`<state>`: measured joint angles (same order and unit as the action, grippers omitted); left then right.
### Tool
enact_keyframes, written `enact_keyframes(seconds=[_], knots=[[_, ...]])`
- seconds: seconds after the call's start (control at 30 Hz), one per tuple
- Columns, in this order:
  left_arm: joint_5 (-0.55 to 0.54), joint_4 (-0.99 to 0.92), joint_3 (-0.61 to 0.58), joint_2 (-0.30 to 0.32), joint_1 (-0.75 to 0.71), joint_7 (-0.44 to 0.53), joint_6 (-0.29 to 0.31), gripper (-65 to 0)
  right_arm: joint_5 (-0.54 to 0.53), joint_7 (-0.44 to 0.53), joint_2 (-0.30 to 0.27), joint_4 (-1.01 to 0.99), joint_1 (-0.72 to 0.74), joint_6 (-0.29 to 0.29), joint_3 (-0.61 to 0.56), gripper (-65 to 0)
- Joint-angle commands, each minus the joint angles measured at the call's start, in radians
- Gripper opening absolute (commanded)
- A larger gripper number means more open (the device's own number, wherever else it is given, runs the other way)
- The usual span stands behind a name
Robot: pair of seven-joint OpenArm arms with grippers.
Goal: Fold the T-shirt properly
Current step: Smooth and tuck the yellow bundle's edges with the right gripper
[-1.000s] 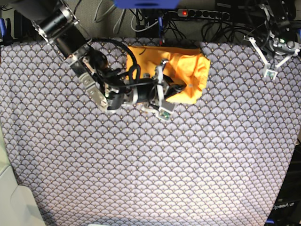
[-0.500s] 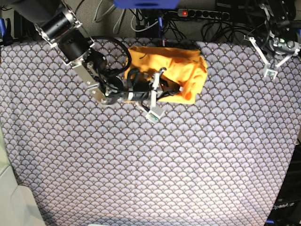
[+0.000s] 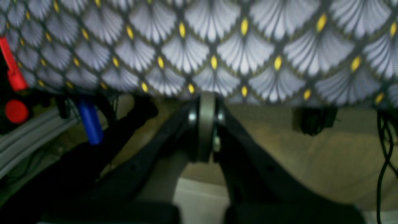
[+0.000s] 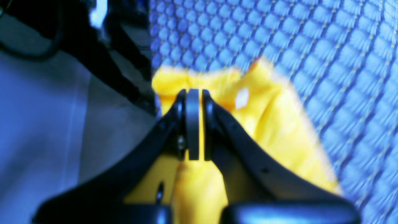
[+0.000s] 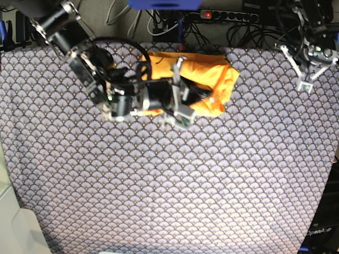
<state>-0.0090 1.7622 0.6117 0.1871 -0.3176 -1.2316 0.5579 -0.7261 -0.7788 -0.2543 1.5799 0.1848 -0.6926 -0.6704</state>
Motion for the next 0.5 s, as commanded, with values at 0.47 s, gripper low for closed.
enact_keyframes(seconds=[0.47], knots=[[0.002, 0.018, 0.004, 0.012, -0.002, -0.009, 0.001, -65.0, -0.007, 0.266, -0.115, -0.273, -0.041, -0.006, -0.004, -64.7]])
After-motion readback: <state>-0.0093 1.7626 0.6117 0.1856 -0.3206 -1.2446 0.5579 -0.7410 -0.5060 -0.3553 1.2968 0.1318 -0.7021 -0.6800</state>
